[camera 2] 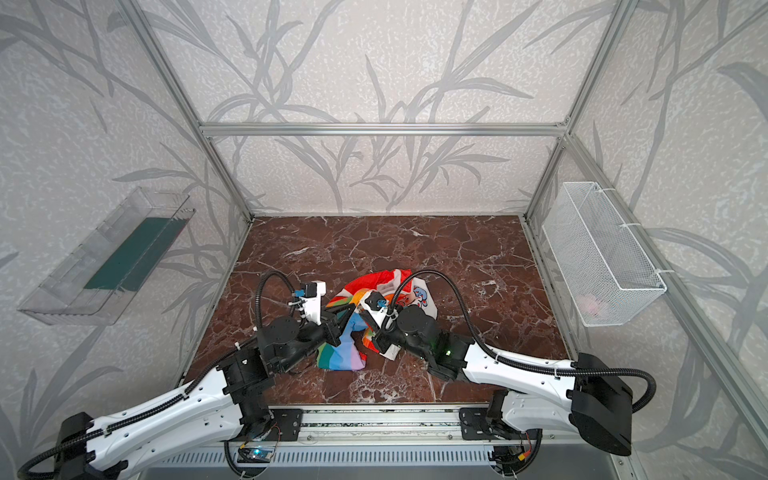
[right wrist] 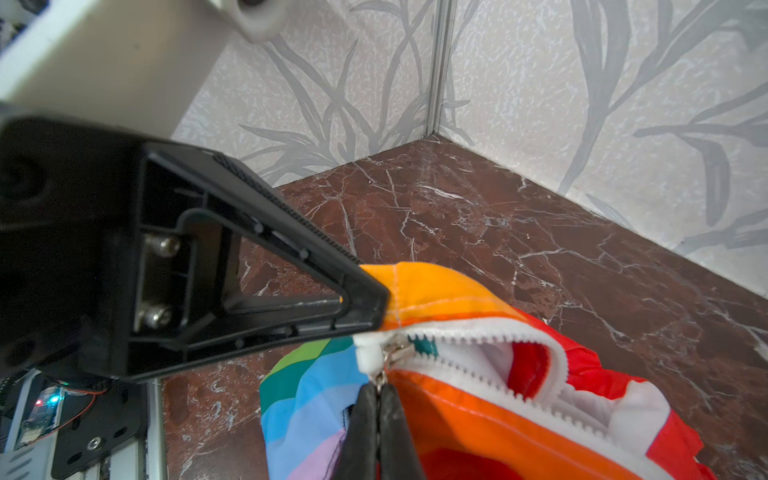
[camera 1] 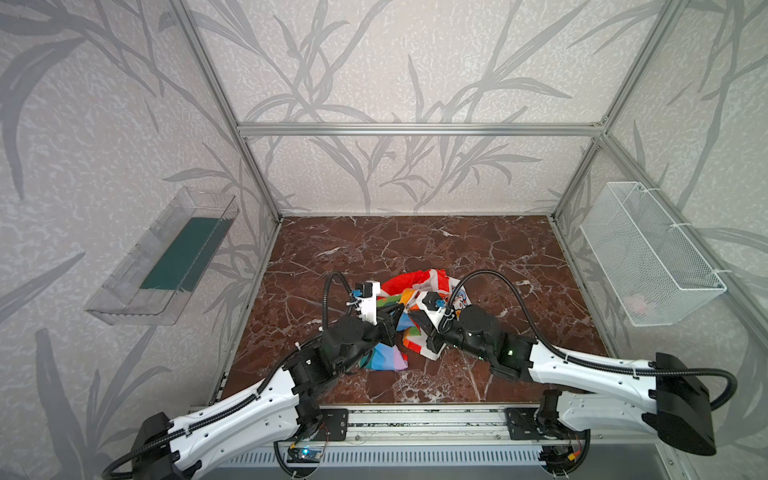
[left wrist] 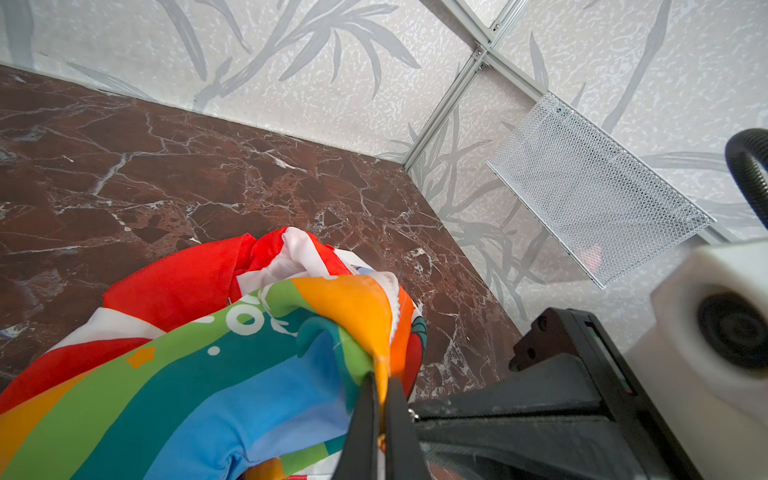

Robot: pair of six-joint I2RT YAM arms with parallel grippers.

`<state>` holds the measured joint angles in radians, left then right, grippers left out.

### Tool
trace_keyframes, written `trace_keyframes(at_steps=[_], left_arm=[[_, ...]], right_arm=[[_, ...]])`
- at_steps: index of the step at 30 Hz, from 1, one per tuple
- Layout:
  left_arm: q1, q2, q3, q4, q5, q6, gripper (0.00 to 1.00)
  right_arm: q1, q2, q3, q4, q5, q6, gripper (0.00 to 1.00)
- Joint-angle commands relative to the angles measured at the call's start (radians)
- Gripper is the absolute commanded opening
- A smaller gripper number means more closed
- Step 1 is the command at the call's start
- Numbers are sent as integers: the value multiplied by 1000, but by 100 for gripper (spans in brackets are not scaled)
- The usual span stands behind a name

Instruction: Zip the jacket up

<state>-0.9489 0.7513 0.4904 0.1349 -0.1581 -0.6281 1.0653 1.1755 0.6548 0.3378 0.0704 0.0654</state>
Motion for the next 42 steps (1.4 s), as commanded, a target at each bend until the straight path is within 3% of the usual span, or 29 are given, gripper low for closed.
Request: trace_keyframes(at_steps=[1, 10, 14, 22, 26, 32, 37, 40, 42], left_arm=[[-4, -3, 2, -19, -4, 7, 0], [-4, -12, -3, -31, -6, 2, 0], [-4, -14, -1, -33, -6, 1, 0], [-5, -20, -1, -37, -11, 1, 0], [-5, -23, -3, -43, -11, 4, 0], [-5, -25, -3, -44, -12, 4, 0], [-8, -19, -1, -50, -7, 11, 0], [-7, -13, -1, -46, -5, 10, 0], [-7, -9, -3, -40, -3, 10, 0]], right_arm=[[-23, -11, 31, -5, -53, 46, 2], [-29, 17, 45, -27, -79, 48, 5], [-29, 35, 46, -16, -81, 57, 12], [-31, 52, 57, -17, -80, 56, 8], [-33, 44, 62, -34, -85, 59, 14], [-36, 39, 63, -46, -116, 65, 0], [-51, 39, 76, -71, -173, 86, 0], [-70, 43, 85, -93, -195, 88, 8], [-70, 45, 85, -104, -176, 86, 8]])
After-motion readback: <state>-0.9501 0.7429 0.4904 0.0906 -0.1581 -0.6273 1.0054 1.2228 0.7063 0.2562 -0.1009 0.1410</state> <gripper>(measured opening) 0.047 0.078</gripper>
